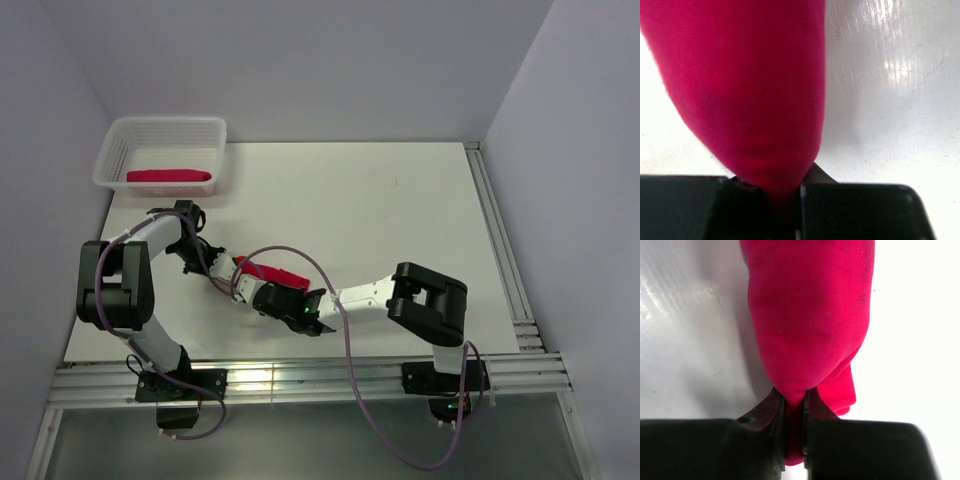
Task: Roll the t-shirts
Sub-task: Roll the tshirt, then place the rolled tshirt into the container
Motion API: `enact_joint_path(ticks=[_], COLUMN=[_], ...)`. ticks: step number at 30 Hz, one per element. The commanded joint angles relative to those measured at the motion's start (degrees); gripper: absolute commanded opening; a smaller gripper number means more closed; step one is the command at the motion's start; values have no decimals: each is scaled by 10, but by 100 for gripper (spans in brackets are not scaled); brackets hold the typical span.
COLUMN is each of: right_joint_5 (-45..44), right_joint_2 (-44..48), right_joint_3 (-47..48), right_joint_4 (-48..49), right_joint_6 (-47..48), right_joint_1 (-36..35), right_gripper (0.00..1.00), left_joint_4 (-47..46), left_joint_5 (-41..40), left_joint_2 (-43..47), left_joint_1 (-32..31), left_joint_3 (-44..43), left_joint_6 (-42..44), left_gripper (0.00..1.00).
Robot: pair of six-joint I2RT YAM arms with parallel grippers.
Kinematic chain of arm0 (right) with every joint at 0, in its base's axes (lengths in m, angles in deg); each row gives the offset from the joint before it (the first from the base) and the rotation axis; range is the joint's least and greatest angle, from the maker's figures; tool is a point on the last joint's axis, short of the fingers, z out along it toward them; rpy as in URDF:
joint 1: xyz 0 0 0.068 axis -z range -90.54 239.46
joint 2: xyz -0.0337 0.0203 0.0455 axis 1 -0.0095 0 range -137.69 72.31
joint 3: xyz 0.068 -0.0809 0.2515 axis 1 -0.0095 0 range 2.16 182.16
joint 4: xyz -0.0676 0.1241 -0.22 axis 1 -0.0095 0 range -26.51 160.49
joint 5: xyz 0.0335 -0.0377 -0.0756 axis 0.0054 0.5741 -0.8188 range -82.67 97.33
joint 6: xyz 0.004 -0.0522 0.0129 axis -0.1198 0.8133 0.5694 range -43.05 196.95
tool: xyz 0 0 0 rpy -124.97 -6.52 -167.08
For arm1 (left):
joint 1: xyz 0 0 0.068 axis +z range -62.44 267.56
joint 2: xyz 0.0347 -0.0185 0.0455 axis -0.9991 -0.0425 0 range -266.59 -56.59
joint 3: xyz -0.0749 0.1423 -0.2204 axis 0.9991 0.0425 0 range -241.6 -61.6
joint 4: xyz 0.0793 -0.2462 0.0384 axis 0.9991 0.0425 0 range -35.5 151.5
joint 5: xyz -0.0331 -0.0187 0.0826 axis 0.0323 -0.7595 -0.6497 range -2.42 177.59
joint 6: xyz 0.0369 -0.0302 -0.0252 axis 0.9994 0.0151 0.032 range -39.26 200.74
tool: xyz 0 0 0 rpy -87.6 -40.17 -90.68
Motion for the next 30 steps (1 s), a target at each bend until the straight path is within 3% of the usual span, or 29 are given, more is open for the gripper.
enact_joint_path(ticks=[1, 10, 14, 17, 22, 30], right_joint_5=[104, 251, 307, 311, 258, 279], right_joint_2=[-19, 7, 27, 56, 96, 80], right_joint_3=[6, -5, -28, -47, -73, 10], right_joint_4=[-72, -108, -108, -88, -39, -86], right_joint_6=[-39, -92, -110, -133, -145, -124], right_joint_1=[27, 66, 73, 79, 81, 131], right_gripper=[0, 0, 0, 0, 0, 0], left_joint_4=[140, 126, 113, 114, 165, 203], left_joint_5=[-37, -36, -49, -42, 50, 89], left_joint_2=[-30, -29, -36, -35, -18, 4], left_joint_1=[-3, -3, -1, 0, 18, 24], left_joint_3=[38, 36, 41, 37, -23, -57], left_joint_6=[-19, -59, -76, -97, -110, -134], left_gripper=[0, 5, 0, 0, 0, 0])
